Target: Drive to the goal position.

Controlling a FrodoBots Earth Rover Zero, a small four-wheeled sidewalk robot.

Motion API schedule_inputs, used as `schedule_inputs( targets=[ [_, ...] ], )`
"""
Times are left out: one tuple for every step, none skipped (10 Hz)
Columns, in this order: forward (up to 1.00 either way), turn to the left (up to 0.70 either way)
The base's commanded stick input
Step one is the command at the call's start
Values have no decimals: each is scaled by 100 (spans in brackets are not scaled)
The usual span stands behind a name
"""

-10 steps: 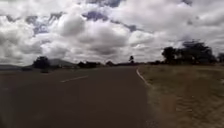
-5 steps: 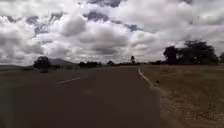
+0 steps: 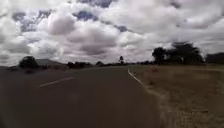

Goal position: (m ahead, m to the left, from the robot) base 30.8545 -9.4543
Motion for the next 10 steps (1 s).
schedule_inputs(
  targets=[
    [85, -11],
    [85, -3],
    [85, 0],
    [85, 0],
    [85, 0],
    [85, 0],
    [85, 0],
    [85, -12],
    [85, -25],
    [85, -31]
  ],
)
